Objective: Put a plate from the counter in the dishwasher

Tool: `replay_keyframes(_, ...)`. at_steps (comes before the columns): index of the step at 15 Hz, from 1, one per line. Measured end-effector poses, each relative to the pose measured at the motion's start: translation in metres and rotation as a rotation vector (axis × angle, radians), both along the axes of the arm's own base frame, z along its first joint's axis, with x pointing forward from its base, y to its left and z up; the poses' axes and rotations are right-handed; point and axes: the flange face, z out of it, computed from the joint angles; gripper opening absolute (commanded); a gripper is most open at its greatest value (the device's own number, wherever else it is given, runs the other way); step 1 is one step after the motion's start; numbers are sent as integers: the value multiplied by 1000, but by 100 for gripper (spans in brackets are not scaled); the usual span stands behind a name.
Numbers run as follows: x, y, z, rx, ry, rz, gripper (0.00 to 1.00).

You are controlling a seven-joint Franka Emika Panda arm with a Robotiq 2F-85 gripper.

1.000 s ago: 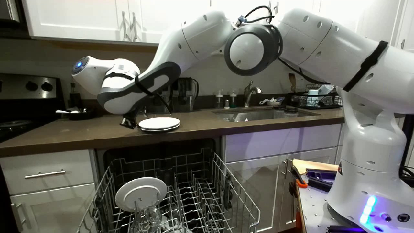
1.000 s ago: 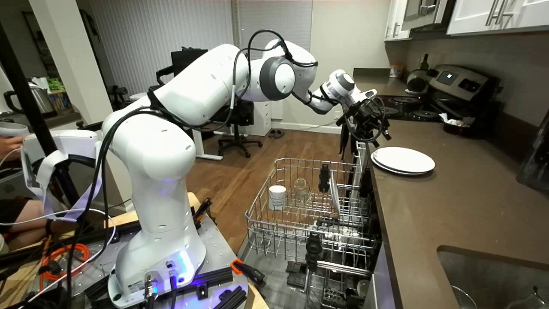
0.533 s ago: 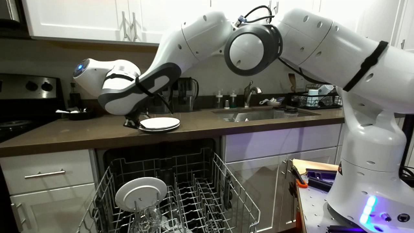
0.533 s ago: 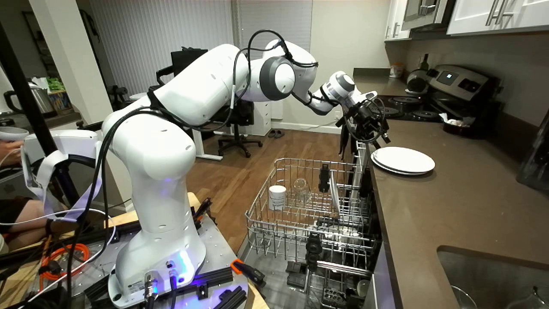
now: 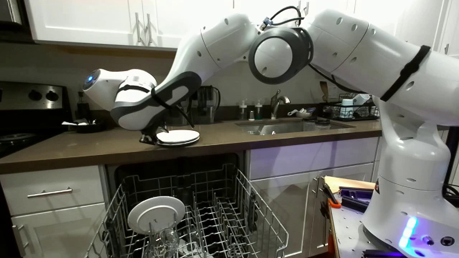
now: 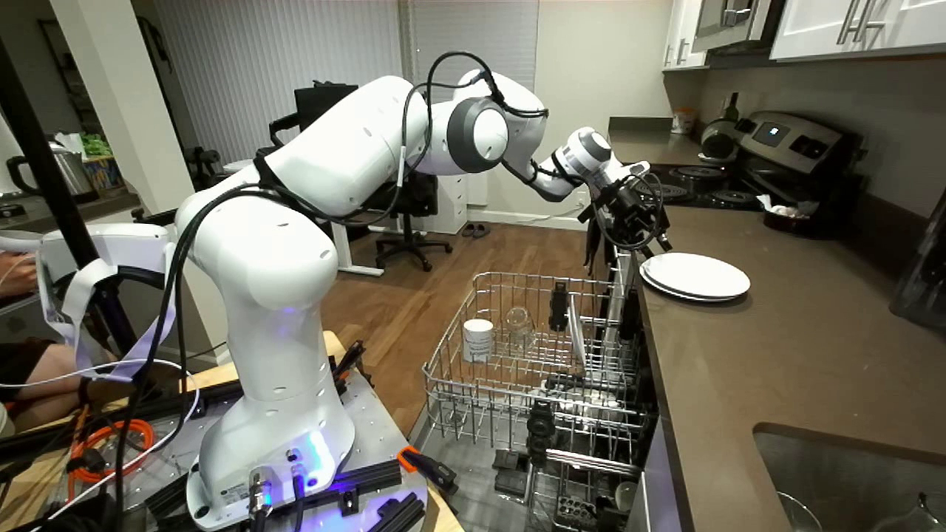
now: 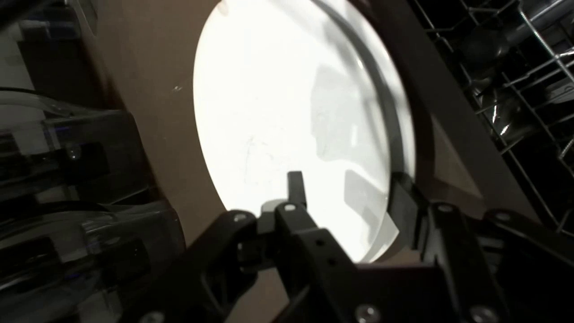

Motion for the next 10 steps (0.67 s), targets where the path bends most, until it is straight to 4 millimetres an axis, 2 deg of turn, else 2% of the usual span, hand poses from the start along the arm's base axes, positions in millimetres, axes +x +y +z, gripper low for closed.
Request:
replay_keyframes(4,-2,0,-5,-11,17,-9,9)
replay_keyframes(8,-7,4,-19,-42,49,-16,2)
replay_keyframes(10,-9,7,-21,-75,60,-12,6)
